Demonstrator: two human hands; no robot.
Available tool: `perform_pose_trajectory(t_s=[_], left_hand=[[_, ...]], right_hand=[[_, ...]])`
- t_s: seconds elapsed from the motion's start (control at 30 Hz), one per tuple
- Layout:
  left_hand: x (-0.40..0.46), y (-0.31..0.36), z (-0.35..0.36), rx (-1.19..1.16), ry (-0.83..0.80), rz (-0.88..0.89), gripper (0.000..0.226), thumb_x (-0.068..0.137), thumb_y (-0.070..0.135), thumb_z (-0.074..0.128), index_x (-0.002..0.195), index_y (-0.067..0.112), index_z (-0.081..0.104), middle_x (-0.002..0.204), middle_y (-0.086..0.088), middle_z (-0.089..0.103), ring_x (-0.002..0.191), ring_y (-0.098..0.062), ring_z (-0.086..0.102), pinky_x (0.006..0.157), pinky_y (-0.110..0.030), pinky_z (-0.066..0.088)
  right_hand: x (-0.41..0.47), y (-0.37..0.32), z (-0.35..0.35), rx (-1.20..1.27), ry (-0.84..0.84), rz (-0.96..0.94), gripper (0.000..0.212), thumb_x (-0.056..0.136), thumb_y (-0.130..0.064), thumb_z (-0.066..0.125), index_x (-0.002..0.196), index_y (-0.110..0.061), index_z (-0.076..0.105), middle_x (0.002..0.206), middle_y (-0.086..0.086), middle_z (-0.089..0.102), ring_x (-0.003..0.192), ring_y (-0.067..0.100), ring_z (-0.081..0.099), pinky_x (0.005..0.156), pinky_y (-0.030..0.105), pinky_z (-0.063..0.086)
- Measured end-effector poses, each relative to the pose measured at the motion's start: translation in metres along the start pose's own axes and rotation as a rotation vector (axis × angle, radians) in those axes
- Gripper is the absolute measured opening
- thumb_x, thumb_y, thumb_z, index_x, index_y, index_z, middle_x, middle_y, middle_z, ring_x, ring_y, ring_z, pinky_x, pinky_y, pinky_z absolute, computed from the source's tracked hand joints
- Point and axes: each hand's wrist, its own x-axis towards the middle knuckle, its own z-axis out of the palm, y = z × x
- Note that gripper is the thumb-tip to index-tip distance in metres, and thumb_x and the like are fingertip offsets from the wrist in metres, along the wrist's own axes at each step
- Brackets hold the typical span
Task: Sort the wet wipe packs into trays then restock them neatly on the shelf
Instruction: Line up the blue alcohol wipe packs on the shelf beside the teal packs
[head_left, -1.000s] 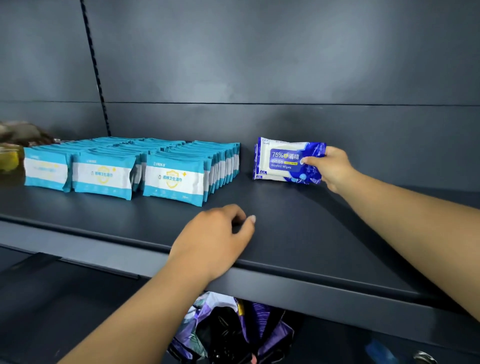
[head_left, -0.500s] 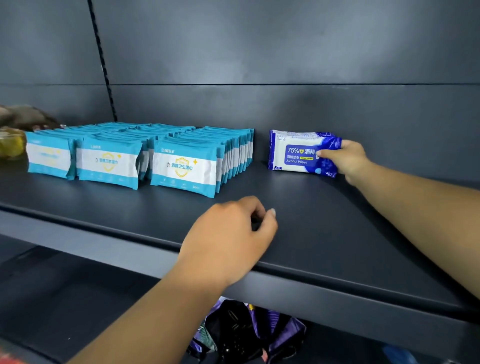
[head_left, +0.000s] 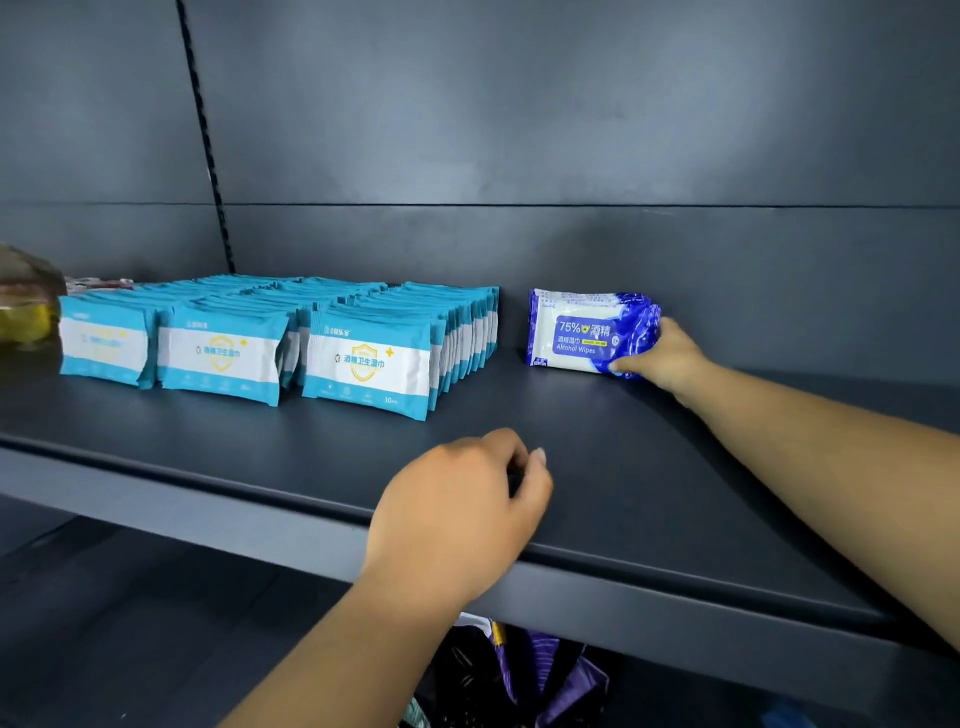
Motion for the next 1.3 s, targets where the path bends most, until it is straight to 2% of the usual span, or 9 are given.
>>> perform_pose_trajectory(t_s=[0.1,0.3,0.43,0.7,0.83,0.9,0.97,1.07,1.3], left_hand=[[0.000,0.002,-0.001,0.044,0.000,0.019,0.032,0.094,0.046,0.030,0.096,0.025,0.054,0.075,0.002,0.054,0.076,-0.017,0.052,0.059,-0.026,0.034],[-0.005,0.003,-0.007,0.058,-0.031,0.036,0.044,0.087,0.054,0.011,0.067,0.021,0.032,0.061,0.002,0.040,0.068,-0.019,0.041,0.058,-0.030,0.030],[-0.004,0.003,-0.008,0.036,-0.032,0.037,0.047,0.078,0.057,0.002,0.064,0.021,0.029,0.060,0.002,0.040,0.066,-0.019,0.039,0.058,-0.031,0.027],[0.000,-0.002,-0.004,-0.057,0.030,-0.001,0.044,0.086,0.055,0.019,0.062,0.021,0.035,0.055,0.001,0.041,0.065,-0.022,0.042,0.056,-0.032,0.028],[0.001,-0.004,-0.005,-0.095,0.066,0.000,0.041,0.093,0.048,0.030,0.074,0.017,0.049,0.056,0.003,0.044,0.073,-0.027,0.050,0.059,-0.032,0.034],[0.001,-0.003,-0.007,-0.108,0.059,-0.015,0.038,0.094,0.048,0.033,0.089,0.019,0.056,0.064,0.005,0.053,0.083,-0.029,0.056,0.065,-0.032,0.039],[0.000,0.000,-0.006,-0.083,0.049,-0.021,0.039,0.094,0.048,0.034,0.108,0.018,0.055,0.089,-0.001,0.066,0.096,-0.030,0.058,0.076,-0.035,0.045],[-0.013,0.011,-0.003,-0.017,0.131,0.006,0.041,0.096,0.040,0.038,0.122,0.010,0.052,0.116,-0.013,0.062,0.111,-0.032,0.052,0.091,-0.037,0.040],[-0.123,0.092,0.012,-0.045,0.189,0.230,0.059,0.085,0.045,0.036,0.116,-0.001,0.058,0.110,-0.017,0.063,0.103,-0.033,0.056,0.089,-0.026,0.032]], right_hand=[[-0.002,0.001,0.002,-0.049,0.015,-0.013,0.067,0.070,-0.015,0.080,0.127,-0.010,0.046,0.128,0.006,0.056,0.116,0.026,0.053,0.100,0.036,0.041],[0.001,-0.001,0.007,-0.045,0.049,0.020,0.047,0.072,-0.025,0.078,0.113,-0.014,0.059,0.117,0.003,0.063,0.106,0.024,0.059,0.093,0.033,0.046],[0.008,-0.002,0.011,-0.104,0.068,0.021,0.049,0.074,-0.028,0.076,0.117,-0.014,0.058,0.120,0.004,0.062,0.108,0.024,0.057,0.091,0.032,0.045],[-0.001,-0.004,0.003,-0.003,0.098,0.072,0.043,0.073,-0.022,0.078,0.107,-0.016,0.052,0.111,0.003,0.056,0.100,0.021,0.055,0.090,0.031,0.042],[-0.033,-0.008,-0.017,0.044,0.157,0.081,0.059,0.077,-0.019,0.075,0.129,-0.008,0.047,0.132,0.011,0.050,0.120,0.024,0.050,0.099,0.030,0.038],[-0.060,-0.014,-0.032,-0.034,0.130,0.006,0.058,0.080,-0.020,0.072,0.132,-0.008,0.047,0.134,0.009,0.051,0.121,0.023,0.049,0.098,0.028,0.036],[-0.097,-0.020,-0.050,-0.142,0.073,-0.122,0.056,0.082,-0.020,0.070,0.133,-0.011,0.048,0.134,0.006,0.053,0.122,0.021,0.050,0.096,0.024,0.035],[-0.150,-0.022,-0.076,-0.252,0.026,-0.288,0.052,0.083,-0.025,0.068,0.132,-0.016,0.051,0.135,0.003,0.053,0.123,0.019,0.048,0.095,0.022,0.033],[-0.283,0.030,-0.147,-0.229,0.058,-0.650,0.042,0.085,-0.026,0.066,0.122,-0.008,0.060,0.125,0.006,0.060,0.121,0.022,0.049,0.099,0.021,0.029]])
